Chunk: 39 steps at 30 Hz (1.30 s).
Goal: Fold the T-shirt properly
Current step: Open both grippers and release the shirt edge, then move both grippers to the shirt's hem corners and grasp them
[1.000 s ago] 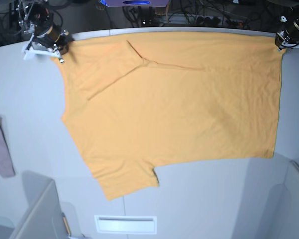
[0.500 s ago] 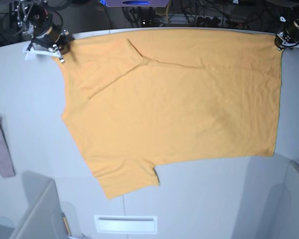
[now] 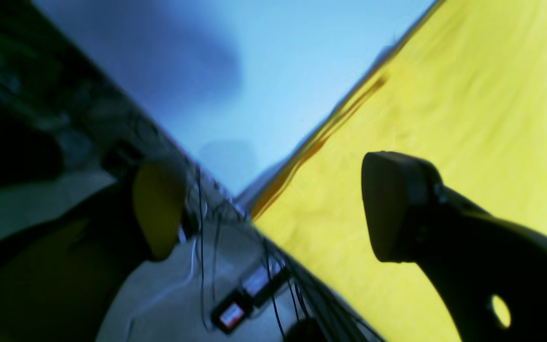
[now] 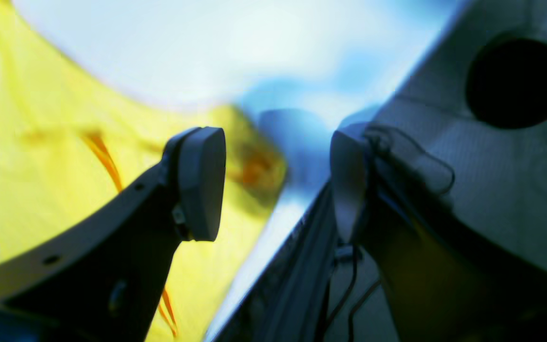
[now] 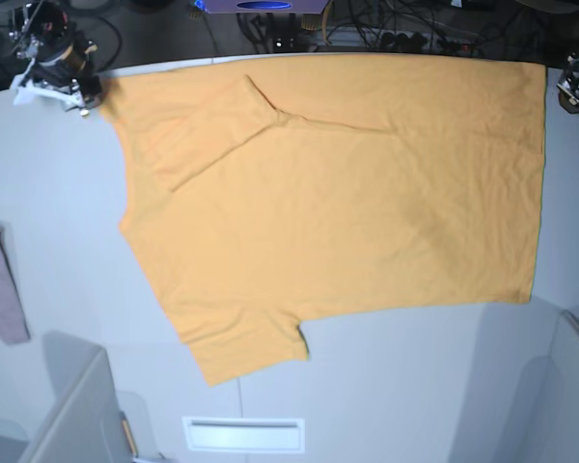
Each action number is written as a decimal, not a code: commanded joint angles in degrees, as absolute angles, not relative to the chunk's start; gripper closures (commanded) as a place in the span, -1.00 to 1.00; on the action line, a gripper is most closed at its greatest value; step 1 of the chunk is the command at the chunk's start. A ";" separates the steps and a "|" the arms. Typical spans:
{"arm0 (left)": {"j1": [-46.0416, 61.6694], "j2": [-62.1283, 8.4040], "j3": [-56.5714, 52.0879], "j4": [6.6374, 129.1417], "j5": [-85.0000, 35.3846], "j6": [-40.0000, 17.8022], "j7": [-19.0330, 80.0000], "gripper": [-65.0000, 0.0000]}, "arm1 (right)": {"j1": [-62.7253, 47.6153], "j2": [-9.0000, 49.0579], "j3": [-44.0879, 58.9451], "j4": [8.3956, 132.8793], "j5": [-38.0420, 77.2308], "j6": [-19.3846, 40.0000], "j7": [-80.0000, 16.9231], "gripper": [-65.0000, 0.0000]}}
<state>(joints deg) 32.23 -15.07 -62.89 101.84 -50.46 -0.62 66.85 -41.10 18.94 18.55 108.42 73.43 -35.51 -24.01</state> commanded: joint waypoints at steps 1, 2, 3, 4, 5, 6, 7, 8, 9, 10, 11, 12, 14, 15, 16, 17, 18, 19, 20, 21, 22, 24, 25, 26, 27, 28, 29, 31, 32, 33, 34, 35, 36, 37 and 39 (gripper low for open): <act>31.60 -15.87 -63.43 103.69 -51.21 -0.92 66.59 -0.72 | -41.19 19.65 19.47 109.67 73.89 -34.77 -23.60 -0.02; 30.90 -15.87 -63.60 104.31 -51.21 -0.84 66.68 -0.72 | -41.19 19.65 20.00 109.67 73.89 -34.77 -23.60 -0.02; 30.46 -15.96 -63.60 104.75 -51.21 -0.84 66.68 -0.72 | -41.10 19.65 20.18 109.67 73.89 -34.77 -23.60 -0.02; 30.02 -15.96 -63.60 104.92 -51.21 -0.75 66.68 -0.72 | -41.01 19.74 20.26 109.67 73.89 -34.77 -23.60 -0.01; 29.32 -15.96 -63.60 104.92 -51.21 -0.75 66.68 -0.72 | -40.48 19.91 20.26 109.76 73.89 -34.77 -23.52 -0.01; 28.44 -16.04 -63.60 104.84 -51.21 -0.75 66.68 -0.71 | -39.43 20.00 20.18 109.76 73.89 -34.77 -23.52 -0.01; 27.03 -16.13 -63.60 104.66 -51.12 -0.75 66.68 -0.71 | -38.02 20.18 20.18 109.76 73.80 -34.77 -23.52 -0.01; 26.07 -16.57 -63.34 104.57 -50.95 -0.75 66.68 -0.71 | -36.44 20.18 20.18 109.67 73.80 -34.77 -23.60 -0.01; 25.10 -17.10 -63.08 104.40 -50.95 -0.75 66.68 -0.71 | -34.95 20.18 20.00 109.58 73.80 -34.68 -23.60 -0.01; 23.96 -17.45 -62.81 104.31 -50.95 -0.75 66.68 -0.71 | -32.75 20.26 19.65 109.41 73.71 -34.68 -23.60 -0.01; 22.64 -17.63 -61.85 104.31 -50.95 -0.75 66.68 -0.71 | -30.64 20.35 19.47 109.41 73.71 -34.68 -24.13 -0.01; 21.67 -17.63 -61.23 104.31 -50.86 -0.75 66.68 -0.70 | -28.79 20.70 19.47 109.32 73.71 -34.68 -25.36 -0.01; 19.30 -18.95 -59.65 104.31 -50.86 -0.75 66.68 -0.64 | -23.34 20.88 19.30 108.00 73.71 -34.59 -29.49 -0.01; 17.98 -19.47 -58.24 104.22 -50.86 -0.66 66.68 -0.51 | -20.18 20.62 19.12 106.86 73.71 -33.98 -31.69 -0.01; 17.10 -19.56 -56.92 103.96 -50.86 -0.66 66.68 -0.36 | -17.80 20.53 18.86 105.10 73.71 -33.19 -33.27 -0.01; 16.13 -19.74 -55.87 103.52 -50.86 -0.57 66.68 -0.18 | -15.34 20.53 18.59 103.25 73.71 -32.13 -34.59 -0.01; 14.99 -20.44 -54.73 102.90 -50.86 -0.57 66.68 0.04 | -12.62 20.35 18.24 100.97 73.71 -30.81 -35.74 -0.01; 13.93 -21.05 -53.76 102.02 -50.86 -0.57 66.68 0.27 | -10.07 20.00 17.36 98.51 73.71 -29.32 -36.53 -0.01; 12.97 -21.23 -52.79 100.97 -50.86 -0.57 66.68 0.46 | -8.13 19.91 16.75 96.40 73.71 -28.26 -36.70 -0.01; 11.91 -21.41 -51.82 99.56 -50.86 -0.57 66.68 0.66 | -5.85 19.82 15.96 94.29 73.71 -27.56 -36.62 -0.01; 10.77 -21.76 -51.12 98.15 -50.86 -0.57 66.68 0.85 | -3.65 19.82 14.99 92.18 73.71 -27.12 -36.44 -0.01; 9.27 -22.46 -49.89 95.43 -50.86 -0.57 66.68 1.00 | 0.22 20.09 13.05 88.13 73.36 -27.03 -36.44 -0.01; 8.57 -22.90 -49.10 93.76 -50.86 -0.57 66.68 1.00 | 2.86 20.09 11.65 85.93 71.87 -26.95 -36.44 -0.01; 7.87 -23.43 -48.22 92.53 -50.86 -0.57 66.68 1.00 | 5.05 19.91 10.42 84.18 70.11 -26.95 -36.44 -0.01; 7.25 -23.87 -47.25 91.38 -50.86 -0.57 66.59 1.00 | 7.52 19.74 9.01 82.07 67.30 -26.86 -36.44 -0.01; 6.81 -23.96 -46.81 90.42 -50.86 -0.57 66.59 1.00 | 9.89 19.56 7.52 80.04 64.40 -26.33 -36.44 -0.01; 6.64 -24.22 -46.81 89.80 -50.86 -0.57 66.59 1.00 | 12.70 19.38 5.93 77.58 61.76 -24.48 -36.44 -0.02; 6.55 -24.31 -46.37 89.27 -50.86 -0.57 66.42 1.00 | 17.36 18.15 4.09 71.87 57.19 -18.59 -36.44 -0.01; 6.55 -24.75 -46.37 89.45 -50.86 -0.57 66.42 1.00 | 19.91 17.54 4.09 68.44 55.08 -15.43 -36.44 -0.01; 6.55 -25.10 -46.29 89.45 -50.86 -0.57 66.42 1.00 | 22.37 16.84 4.00 64.48 53.14 -12.79 -36.35 -0.01; 6.55 -25.36 -46.29 89.19 -50.86 -0.57 66.42 1.00 | 24.66 16.31 4.00 60.53 51.30 -10.59 -36.35 -0.01; 6.55 -25.89 -46.29 89.10 -50.86 -0.57 66.33 1.00 | 27.38 15.69 4.00 55.69 48.92 -8.75 -36.35 -0.01; 6.55 -26.24 -46.29 89.10 -50.86 -0.57 66.33 1.00 | 29.93 15.25 4.00 51.65 46.81 -7.16 -36.26 -0.01; 6.55 -26.68 -46.46 89.10 -50.86 -0.57 66.33 1.00 | 32.48 14.64 4.00 46.73 44.44 -5.23 -35.21 -0.01; 6.55 -27.56 -46.55 89.10 -50.86 -0.57 66.33 1.00 | 36.26 13.85 4.00 39.43 40.92 -0.84 -31.78 -0.02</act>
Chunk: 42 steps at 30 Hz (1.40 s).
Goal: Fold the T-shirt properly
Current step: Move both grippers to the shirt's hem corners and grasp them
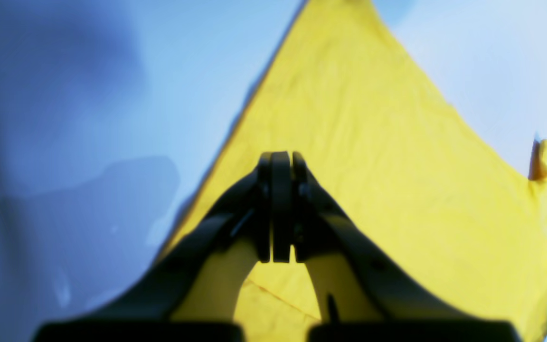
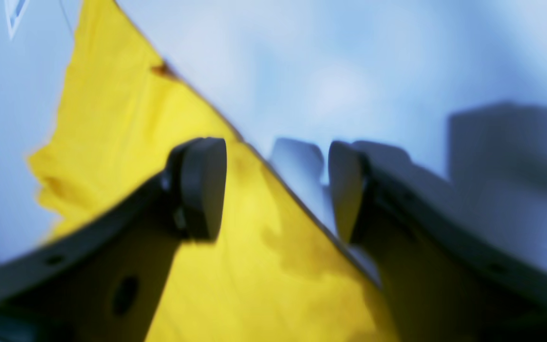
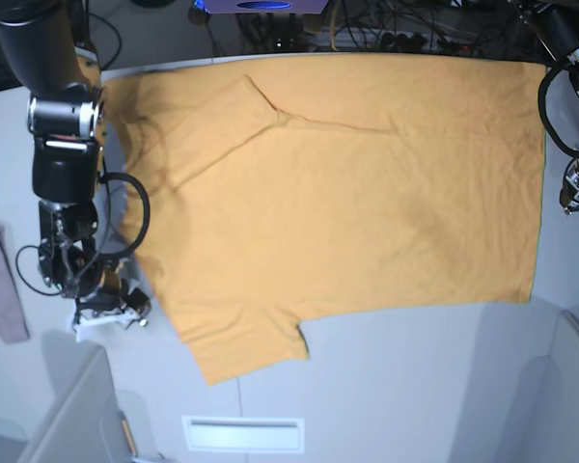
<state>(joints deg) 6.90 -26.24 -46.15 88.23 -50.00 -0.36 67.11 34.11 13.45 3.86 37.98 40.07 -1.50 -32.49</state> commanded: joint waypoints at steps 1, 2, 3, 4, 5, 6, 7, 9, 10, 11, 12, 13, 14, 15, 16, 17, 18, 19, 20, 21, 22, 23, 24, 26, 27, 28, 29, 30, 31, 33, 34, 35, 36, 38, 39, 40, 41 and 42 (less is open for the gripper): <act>6.55 -27.74 -46.64 89.10 -50.86 -0.57 66.33 1.00 | 38.11 13.58 4.00 35.56 39.43 1.36 -29.41 -0.03; 6.55 -27.82 -46.73 89.10 -50.86 -0.57 66.33 1.00 | 39.52 13.32 4.00 32.22 38.37 3.21 -27.21 -0.03; 6.55 -28.26 -46.81 89.10 -50.86 -0.57 66.33 1.00 | 41.01 13.05 4.00 28.88 37.67 4.70 -25.36 -0.03; 6.55 -28.62 -46.81 89.10 -50.86 -0.57 66.33 1.00 | 42.59 13.05 3.82 25.54 37.49 6.20 -23.52 -0.04; 6.55 -28.79 -46.73 89.10 -50.86 -0.57 66.33 1.00 | 44.18 13.05 3.65 21.67 37.49 7.60 -21.58 -0.08; 6.55 -28.79 -46.73 89.10 -50.86 -0.57 66.33 1.00 | 45.76 12.88 3.65 18.59 37.49 8.66 -20.00 -0.13; 6.55 -28.88 -46.73 89.10 -50.86 -0.57 66.33 1.00 | 47.16 12.79 3.56 15.25 37.14 9.63 -18.33 -0.20; 6.55 -28.88 -46.73 89.10 -50.86 -0.57 66.33 1.00 | 49.19 12.70 3.56 10.24 36.35 11.21 -15.08 -0.27; 6.55 -28.88 -46.64 89.10 -50.86 -0.57 66.33 1.00 | 49.71 12.70 3.56 8.75 35.74 11.91 -13.85 -0.28; 6.55 -28.88 -46.55 89.10 -50.86 -0.57 66.33 1.00 | 50.07 12.53 3.56 7.96 34.59 12.70 -12.88 -0.28; 6.55 -28.88 -46.46 89.10 -50.86 -0.57 66.33 1.00 | 50.07 11.74 3.56 8.04 33.45 13.49 -12.70 -0.28; 6.55 -28.88 -46.37 89.10 -50.86 -0.57 66.33 1.00 | 50.07 11.30 3.56 8.04 32.22 14.11 -12.62 -0.28; 6.55 -28.79 -46.37 89.10 -50.86 -0.57 66.33 1.00 | 50.07 10.77 3.56 8.04 31.08 14.55 -12.62 -0.28; 6.55 -28.79 -46.37 89.10 -50.86 -0.57 66.33 1.00 | 50.07 10.59 3.56 8.04 29.93 14.81 -12.62 -0.28; 6.64 -28.79 -46.37 89.10 -50.86 -0.57 66.33 1.00 | 50.07 9.80 3.56 8.04 29.05 14.99 -12.53 -0.28; 6.73 -28.79 -46.46 89.10 -50.86 -0.57 66.33 1.00 | 50.07 9.10 3.56 8.04 28.53 14.99 -12.44 -0.29; 6.90 -28.79 -46.64 89.10 -50.86 -0.57 66.33 1.00 | 50.07 8.57 3.56 7.96 28.18 14.99 -12.44 -0.29; 6.99 -28.79 -46.73 89.10 -50.86 -0.57 66.33 1.00 | 50.07 8.13 3.56 7.87 27.74 14.99 -12.44 -0.29; 7.08 -28.79 -46.73 89.10 -50.86 -0.57 66.33 1.00 | 50.07 7.78 3.56 7.87 27.12 14.90 -12.35 -0.29; 7.08 -28.79 -46.81 89.10 -50.86 -0.57 66.33 1.00 | 50.07 7.34 3.56 7.78 26.24 14.81 -12.35 -0.29; 7.16 -28.79 -46.81 89.10 -50.86 -0.57 66.33 1.00 | 50.07 6.99 3.56 7.78 25.27 14.73 -12.35 -0.29; 7.16 -28.79 -46.81 89.10 -50.86 -0.57 66.42 1.00 | 50.07 6.99 3.56 7.78 24.31 14.73 -12.35 -0.29; 7.16 -28.88 -46.81 89.10 -50.86 -0.57 66.51 1.00 | 50.07 6.81 3.56 7.78 23.34 14.73 -12.35 -0.28; 7.16 -28.88 -46.81 89.10 -50.86 -0.57 66.51 1.00 | 50.07 6.29 3.56 7.78 21.85 14.73 -12.35 -0.27; 7.16 -28.88 -46.81 89.10 -50.86 -0.57 66.51 1.00 | 50.07 6.29 3.56 7.78 21.23 14.73 -12.26 -0.27; 7.16 -28.88 -46.81 89.10 -50.86 -0.57 66.51 1.00 | 50.07 6.29 3.56 7.87 21.05 14.64 -12.18 -0.27; 7.16 -28.79 -46.81 89.10 -50.86 -0.57 66.51 1.00 | 49.98 6.29 3.56 7.96 21.05 14.64 -12.18 -0.27; 7.16 -28.79 -46.55 89.10 -50.86 -0.57 66.51 1.00 | 49.98 6.29 3.56 7.96 21.05 14.64 -12.09 -0.26; 7.16 -28.79 -46.46 89.10 -50.86 -0.57 66.51 1.00 | 49.98 6.29 3.56 7.96 20.97 14.64 -12.09 -0.25; 7.16 -28.79 -46.29 89.10 -50.86 -0.57 66.51 1.00 | 49.98 6.29 3.56 7.96 20.97 14.55 -12.09 -0.09; 7.16 -28.79 -46.29 89.10 -50.86 -0.57 66.51 1.00 | 49.98 6.29 3.56 8.04 20.97 14.55 -12.09 0.02; 7.16 -28.79 -46.29 89.10 -50.86 -0.57 66.51 1.00 | 49.98 6.29 3.56 8.04 20.97 14.55 -12.00 0.15; 7.08 -28.79 -46.29 89.10 -50.86 -0.57 66.51 1.00 | 49.98 6.29 3.56 8.04 20.97 14.55 -11.56 0.29; 6.90 -28.79 -46.29 89.10 -50.86 -0.57 66.51 1.00 | 49.98 6.20 3.56 8.04 20.97 14.55 -10.95 0.52; 6.73 -28.79 -46.29 89.01 -50.86 -0.57 66.51 1.00 | 49.98 6.20 3.56 8.04 20.97 14.55 -10.95 0.66; 6.64 -28.79 -46.20 89.01 -50.86 -0.57 66.51 1.00 | 49.98 6.20 3.56 8.04 20.97 14.55 -10.86 0.83; 6.55 -28.88 -46.20 88.92 -50.77 -0.57 66.51 1.00 | 49.98 6.20 3.56 8.04 20.97 14.55 -10.86 1.00; 6.46 -28.88 -46.20 88.31 -50.77 -0.57 66.33 1.00 | 49.98 6.20 3.65 8.04 20.97 14.55 -10.86 1.00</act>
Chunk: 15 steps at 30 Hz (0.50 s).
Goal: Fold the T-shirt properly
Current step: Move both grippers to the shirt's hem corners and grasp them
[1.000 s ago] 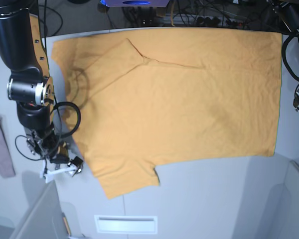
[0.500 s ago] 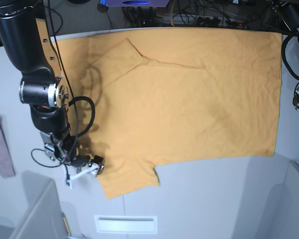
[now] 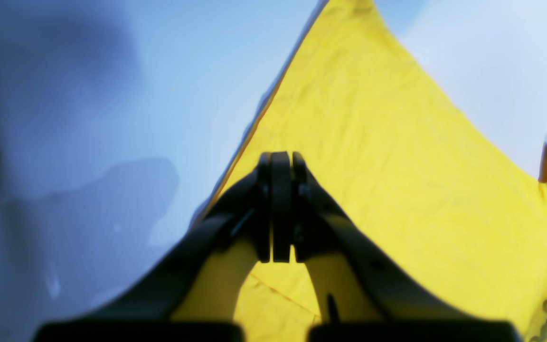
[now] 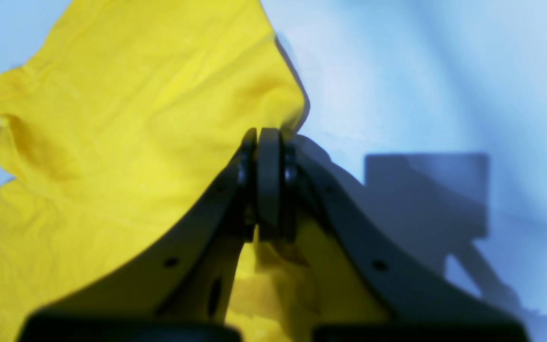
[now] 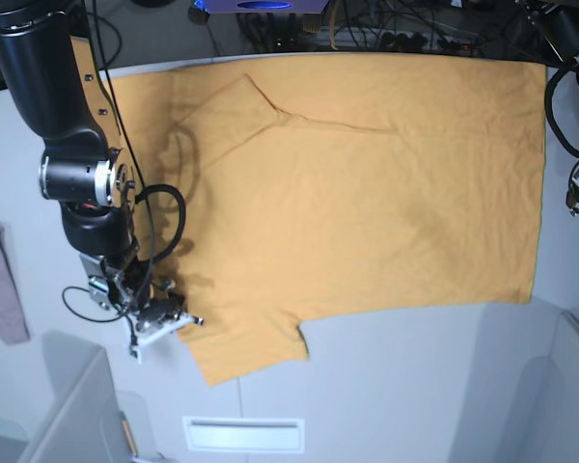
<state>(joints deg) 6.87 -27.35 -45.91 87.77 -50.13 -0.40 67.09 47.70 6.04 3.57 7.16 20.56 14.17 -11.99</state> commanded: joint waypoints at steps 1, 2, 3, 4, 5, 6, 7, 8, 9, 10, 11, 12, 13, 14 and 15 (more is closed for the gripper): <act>5.85 -28.97 -46.20 87.43 -50.77 -0.57 66.33 1.00 | 49.98 6.20 3.91 8.04 20.97 14.55 -10.86 1.00; 4.26 -29.49 -46.20 86.11 -50.77 -0.57 66.33 1.00 | 49.98 6.20 3.91 8.04 20.97 14.55 -10.86 1.00; 2.77 -30.20 -46.20 84.18 -50.24 -0.57 66.33 1.00 | 49.98 6.20 3.91 8.04 20.97 14.29 -10.86 1.00; 1.01 -30.46 -46.20 81.71 -48.66 -0.57 66.33 0.80 | 49.98 6.20 3.91 8.04 20.97 13.23 -10.86 1.00; -0.84 -30.73 -46.20 79.78 -46.55 -0.57 66.33 0.53 | 49.98 6.20 3.82 8.04 20.97 12.09 -10.86 1.00; -3.56 -30.81 -46.20 77.41 -43.65 -0.57 66.24 0.23 | 49.98 6.20 3.65 8.04 20.97 10.95 -10.86 1.00; -6.37 -30.81 -46.20 74.95 -40.31 -0.75 66.24 -0.07 | 49.98 6.20 3.65 8.04 20.97 10.24 -10.77 1.00; -9.10 -30.64 -46.11 72.84 -36.79 -0.92 66.24 -0.28 | 49.98 6.20 3.65 8.04 20.97 9.98 -10.59 1.00; -12.18 -30.46 -45.58 70.37 -33.27 -1.01 66.15 -0.50 | 49.98 6.20 3.65 8.13 20.97 9.98 -10.59 1.00; -15.25 -30.46 -43.56 67.74 -30.02 -1.01 65.80 -0.67 | 50.07 6.20 3.65 8.13 20.97 9.98 -10.59 1.00; -17.98 -30.64 -40.66 65.19 -27.03 -1.54 64.31 -0.78 | 50.07 6.20 3.65 8.13 20.97 9.98 -10.59 1.00; -20.00 -30.64 -37.14 62.90 -24.48 -2.77 62.11 -0.84 | 50.07 6.20 3.65 8.13 20.97 9.98 -10.59 1.00; -22.02 -30.73 -33.01 59.91 -22.20 -4.44 58.95 -0.86 | 50.07 6.20 3.65 8.75 20.97 9.98 -10.59 1.00; -24.04 -30.73 -29.85 56.57 -19.82 -5.93 56.04 -0.86 | 49.98 6.20 3.65 9.71 20.97 9.98 -10.86 1.00; -25.98 -30.73 -27.65 53.05 -18.24 -6.64 53.93 -0.86 | 49.89 6.20 3.65 10.24 20.97 9.98 -10.86 1.00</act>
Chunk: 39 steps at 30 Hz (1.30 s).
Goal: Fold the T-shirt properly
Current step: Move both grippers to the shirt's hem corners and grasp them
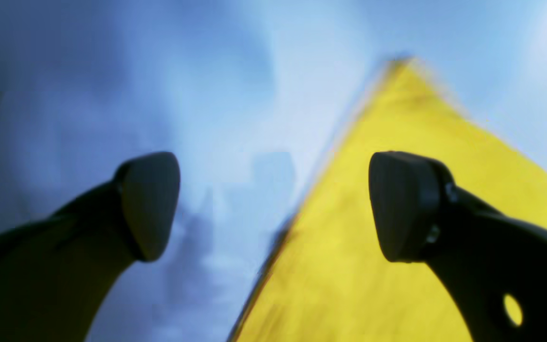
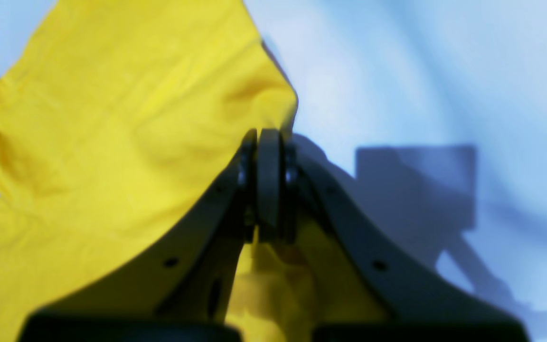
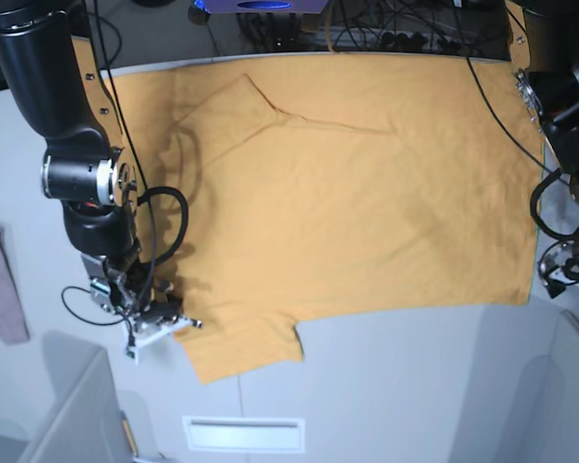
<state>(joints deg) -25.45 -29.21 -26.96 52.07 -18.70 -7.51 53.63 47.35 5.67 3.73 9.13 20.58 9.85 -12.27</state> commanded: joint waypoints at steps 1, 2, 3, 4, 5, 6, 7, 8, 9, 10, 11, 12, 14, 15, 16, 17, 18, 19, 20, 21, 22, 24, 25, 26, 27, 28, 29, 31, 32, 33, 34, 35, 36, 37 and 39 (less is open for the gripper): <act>-28.35 -30.73 -26.15 48.57 -16.84 -6.81 51.74 -0.86 | 49.89 6.20 3.65 10.42 20.97 9.98 -10.86 1.00; -30.81 -30.73 -25.36 43.82 -15.78 -6.99 49.63 -0.86 | 49.89 6.20 3.56 10.51 20.97 9.98 -10.86 1.00; -33.19 -30.73 -24.84 38.90 -15.34 -6.99 47.60 -0.86 | 49.89 6.37 3.56 10.59 20.97 9.98 -10.86 1.00; -35.12 -30.73 -24.66 35.12 -15.16 -6.99 45.49 -0.86 | 49.89 6.55 3.56 10.59 20.97 9.98 -10.86 1.00; -37.05 -30.73 -24.66 31.25 -14.99 -6.99 42.86 -0.86 | 49.89 6.64 3.47 10.59 20.97 9.98 -10.86 1.00; -38.81 -30.73 -24.66 27.82 -14.99 -6.99 40.04 -0.86 | 49.89 6.64 3.47 10.59 20.97 9.98 -10.86 1.00; -40.31 -30.73 -24.22 25.19 -14.99 -6.99 37.49 -0.86 | 49.89 6.64 3.47 10.59 20.88 9.98 -10.95 1.00; -41.63 -30.73 -22.90 23.60 -14.99 -6.99 35.56 -0.86 | 49.89 6.64 3.47 10.59 20.88 9.98 -10.95 1.00; -42.68 -30.73 -20.18 22.64 -14.99 -6.99 33.80 -0.86 | 49.89 6.64 3.47 10.59 20.88 9.98 -10.95 1.00; -43.65 -30.55 -17.10 21.67 -14.99 -6.99 32.40 -0.86 | 49.80 6.64 3.47 10.59 20.88 9.98 -10.95 1.00; -44.44 -30.46 -13.58 21.05 -15.25 -6.99 31.52 -0.86 | 49.63 6.64 3.47 10.59 20.88 9.98 -10.95 1.00; -44.97 -30.37 -11.03 20.53 -15.43 -6.99 30.90 -0.86 | 49.36 6.64 3.47 10.59 20.88 9.98 -10.95 1.00; -45.58 -29.93 -7.25 19.38 -15.43 -7.08 29.32 -0.86 | 49.19 6.37 3.47 11.03 20.88 9.98 -10.95 1.00; -45.58 -29.05 -6.99 18.77 -15.43 -7.08 28.35 -0.86 | 49.19 6.29 3.47 11.03 20.88 9.98 -10.95 1.00; -45.76 -28.35 -6.99 17.98 -15.43 -7.08 27.47 -0.86 | 49.19 6.29 3.47 10.95 20.88 9.98 -10.95 1.00; -45.85 -28.09 -6.99 17.10 -15.43 -7.08 26.59 -0.86 | 49.19 6.29 3.47 10.95 20.88 9.98 -10.95 1.00; -45.85 -27.82 -6.99 16.40 -15.43 -7.08 25.80 -0.86 | 49.10 6.29 3.47 10.95 20.88 9.98 -10.95 1.00; -45.85 -27.74 -6.99 15.78 -15.43 -7.08 25.01 -0.86 | 49.10 6.29 3.47 10.95 20.88 9.98 -10.95 1.00; -45.58 -27.65 -6.81 15.60 -15.43 -7.16 24.40 -0.86 | 49.10 6.29 3.47 10.95 20.88 9.98 -10.95 1.00; -45.41 -27.65 -6.64 15.34 -15.43 -7.34 23.87 -0.86 | 49.10 6.29 3.47 10.95 20.88 9.98 -10.95 1.00; -45.41 -27.12 -6.55 15.34 -15.43 -8.13 23.52 -0.86 | 49.10 6.29 3.47 10.95 20.88 9.98 -10.95 1.00; -45.41 -26.07 -6.55 15.34 -15.43 -11.38 23.52 -0.86 | 49.10 6.20 3.47 10.95 20.88 9.98 -10.95 1.00; -45.41 -25.98 -6.64 15.34 -15.43 -12.62 23.60 -0.86 | 49.10 6.20 3.47 10.95 20.88 9.98 -10.95 1.00; -45.41 -25.71 -6.73 15.34 -15.43 -13.23 23.60 -0.86 | 49.10 6.20 3.47 10.95 20.88 9.98 -10.95 1.00; -45.41 -25.27 -6.46 15.34 -15.25 -13.14 23.52 -0.85 | 49.10 6.20 3.47 10.95 20.88 9.98 -10.95 1.00; -45.41 -25.01 -6.46 15.25 -15.16 -13.14 23.52 -0.83 | 49.10 6.20 3.47 10.95 20.88 9.98 -10.95 1.00; -45.32 -24.84 -6.46 15.25 -15.16 -13.14 23.52 -0.81 | 49.10 6.20 3.47 10.95 20.88 9.98 -10.95 1.00; -45.23 -24.84 -6.55 15.16 -15.34 -13.14 23.43 -0.79 | 49.19 6.20 3.47 10.95 20.88 9.98 -10.95 1.00; -45.23 -24.84 -6.81 15.16 -15.43 -13.14 23.43 -0.79 | 49.19 6.20 3.47 10.95 20.88 9.98 -10.95 1.00; -44.97 -24.84 -6.81 15.16 -15.43 -13.14 23.43 -0.78 | 49.19 6.20 3.47 10.95 20.88 9.98 -10.95 1.00; -44.62 -24.84 -6.90 15.16 -15.43 -13.14 23.43 -0.78 | 49.19 6.20 3.47 10.95 20.88 9.98 -10.95 1.00; -44.44 -24.92 -6.90 15.16 -15.43 -13.14 23.43 -0.78 | 49.19 6.20 3.47 10.95 20.88 9.98 -10.95 1.00; -44.26 -24.92 -6.90 15.16 -15.43 -13.14 23.43 -0.78 | 49.19 6.20 3.47 10.95 20.88 9.98 -10.95 1.00; -44.18 -24.92 -6.90 15.16 -15.43 -13.14 23.43 -0.78 | 49.19 6.20 3.47 10.95 20.88 9.98 -10.95 1.00; -44.00 -24.92 -6.90 15.16 -15.43 -13.14 23.43 -0.78 | 49.19 6.20 3.47 10.95 20.88 9.98 -10.95 1.00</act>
